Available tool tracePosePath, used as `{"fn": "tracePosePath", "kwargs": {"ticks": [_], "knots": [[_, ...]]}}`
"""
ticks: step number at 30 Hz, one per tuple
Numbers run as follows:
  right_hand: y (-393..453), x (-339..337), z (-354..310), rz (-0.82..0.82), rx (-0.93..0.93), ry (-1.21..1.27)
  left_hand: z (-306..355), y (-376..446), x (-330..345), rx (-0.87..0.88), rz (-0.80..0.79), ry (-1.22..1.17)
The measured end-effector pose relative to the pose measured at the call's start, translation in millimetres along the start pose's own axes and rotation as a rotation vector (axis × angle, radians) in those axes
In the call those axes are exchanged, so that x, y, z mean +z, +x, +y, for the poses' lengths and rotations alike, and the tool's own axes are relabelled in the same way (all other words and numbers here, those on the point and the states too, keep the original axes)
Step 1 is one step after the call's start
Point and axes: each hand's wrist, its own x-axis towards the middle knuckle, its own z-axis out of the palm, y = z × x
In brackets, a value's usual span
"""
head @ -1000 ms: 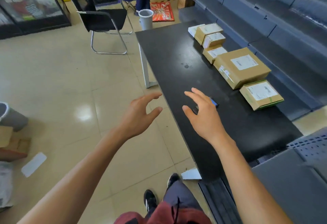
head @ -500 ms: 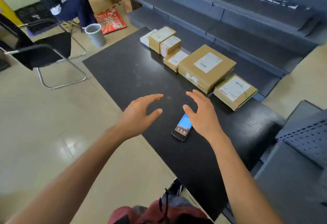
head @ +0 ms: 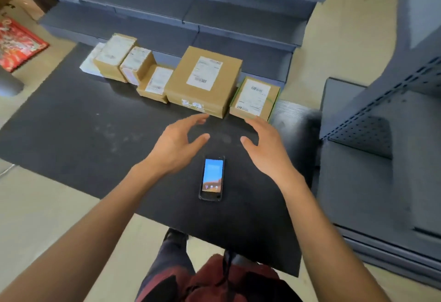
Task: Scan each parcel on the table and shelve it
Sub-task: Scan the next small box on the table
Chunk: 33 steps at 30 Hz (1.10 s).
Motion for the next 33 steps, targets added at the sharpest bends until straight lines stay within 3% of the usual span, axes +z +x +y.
{"fn": "tracePosePath", "kwargs": {"ticks": [10,18,22,27,33], "knots": [[7.2,78.8,-7.0,0.052,0.433,-0.017,-61.4,82.6,-17.2,0.09,-0.257,-0.073],[-25.5,175.1,3.2,-0.038,0.643,-0.069,-90.3,111.7,-3.6,0.156,-0.453,-0.039],[-33.2,207.7,2.0,0.009,0.735,-0.099,-102.7,117.8,11.3,0.194,-0.523,0.027],[-35.4,234.7,0.3,0.017,0.824,-0.149,-111.3,120.0,27.0,0.249,-0.568,0.104],[-28.8,251.6,-0.2,0.035,0.816,-0.229,-111.1,126.3,33.9,0.294,-0.509,0.173]]}}
